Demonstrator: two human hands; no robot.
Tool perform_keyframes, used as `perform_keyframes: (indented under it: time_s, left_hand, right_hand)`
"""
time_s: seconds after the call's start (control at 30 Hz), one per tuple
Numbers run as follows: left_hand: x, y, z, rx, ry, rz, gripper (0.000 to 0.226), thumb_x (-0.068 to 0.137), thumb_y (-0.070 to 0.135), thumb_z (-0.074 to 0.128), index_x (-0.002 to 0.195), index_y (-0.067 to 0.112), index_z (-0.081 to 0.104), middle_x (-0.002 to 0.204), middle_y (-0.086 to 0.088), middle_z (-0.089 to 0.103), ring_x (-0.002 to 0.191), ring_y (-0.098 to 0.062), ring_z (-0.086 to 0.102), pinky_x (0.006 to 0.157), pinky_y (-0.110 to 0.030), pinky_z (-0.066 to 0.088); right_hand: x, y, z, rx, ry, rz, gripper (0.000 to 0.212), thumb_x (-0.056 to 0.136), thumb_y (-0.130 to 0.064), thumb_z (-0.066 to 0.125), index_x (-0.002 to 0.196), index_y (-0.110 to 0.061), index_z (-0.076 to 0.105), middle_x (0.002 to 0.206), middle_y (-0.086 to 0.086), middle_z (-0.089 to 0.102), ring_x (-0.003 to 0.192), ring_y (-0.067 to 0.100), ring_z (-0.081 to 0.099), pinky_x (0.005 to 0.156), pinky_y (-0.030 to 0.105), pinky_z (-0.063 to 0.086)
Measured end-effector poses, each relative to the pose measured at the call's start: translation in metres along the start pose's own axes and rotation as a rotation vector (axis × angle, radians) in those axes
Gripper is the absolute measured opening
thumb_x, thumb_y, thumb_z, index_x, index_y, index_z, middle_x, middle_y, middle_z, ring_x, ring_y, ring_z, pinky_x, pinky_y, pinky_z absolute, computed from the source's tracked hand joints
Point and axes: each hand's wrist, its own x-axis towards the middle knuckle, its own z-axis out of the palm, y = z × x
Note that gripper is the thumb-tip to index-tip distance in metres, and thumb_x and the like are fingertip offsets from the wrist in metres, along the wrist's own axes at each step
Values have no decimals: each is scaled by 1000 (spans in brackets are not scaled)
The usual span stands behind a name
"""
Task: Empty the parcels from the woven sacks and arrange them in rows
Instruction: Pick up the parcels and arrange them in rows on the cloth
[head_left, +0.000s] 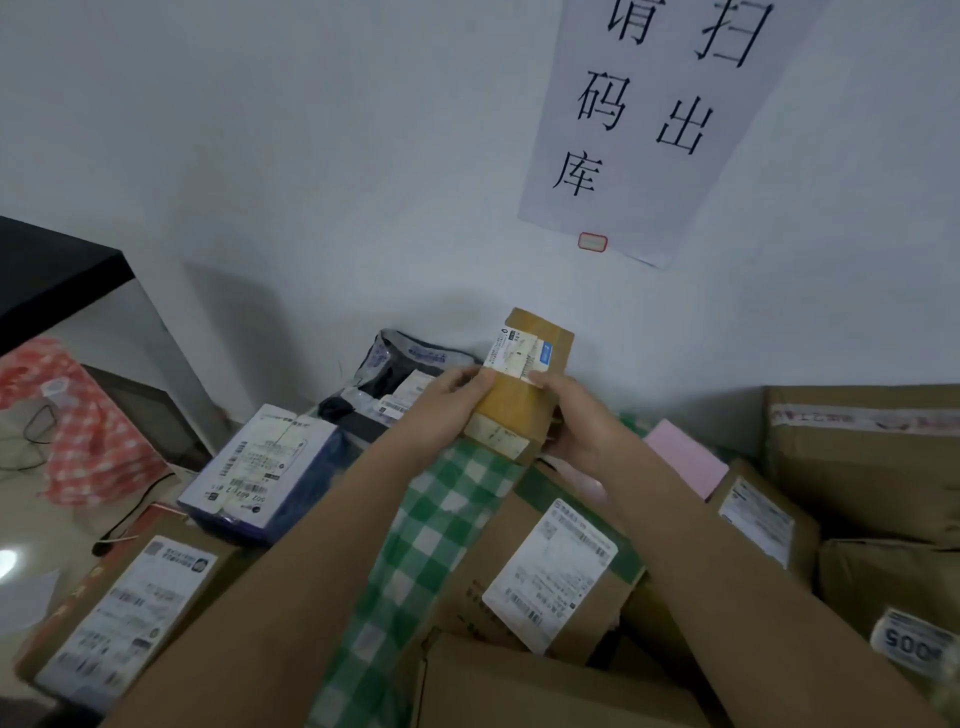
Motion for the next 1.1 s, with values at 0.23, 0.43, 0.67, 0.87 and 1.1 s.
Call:
perform_keyframes:
  time_s: [0.23,0.43,0.67,0.87,1.1]
  left_hand:
    - [65,-25,22,297,87,8,40,102,37,35,132,17,52,132,-3,53,116,-20,49,101,-38,39]
    - [116,-59,27,572,42,21,43,98,27,45,141,21,44,143,-8,44,130,-29,40,106,-46,38]
    - [153,-74,29,885,-4,43,53,99,23,40,149,29,26,159,-10,12,144,-35,12,114,-51,21]
    - [162,-84,28,917,-13,51,48,97,23,42,144,30,36,156,-8,21,140,-33,27,109,-54,32]
    - [154,-76,36,957,-25,36,52,98,25,41,148,30,27,159,-14,1,146,-35,-2,116,-51,11]
  right_hand:
    - [57,-21,-48,-70,246,62,56,91,-27,63,139,-14,38,126,15,58,101,33,63,64,43,58]
    - [98,-17,-66,-319,349,80,59,90,-25,65,140,-10,38,125,16,58,97,30,61,77,43,55]
    - [120,-3,-67,-367,336,129,60,90,-21,64,141,-6,37,133,18,54,113,35,57,95,52,50]
    - [128,7,-70,-530,297,89,47,96,-22,55,138,-5,42,133,15,54,115,32,56,94,42,50]
    - [108,-1,-59,-1071,306,-109,55,96,-27,47,146,-14,28,142,16,35,128,36,38,105,45,38]
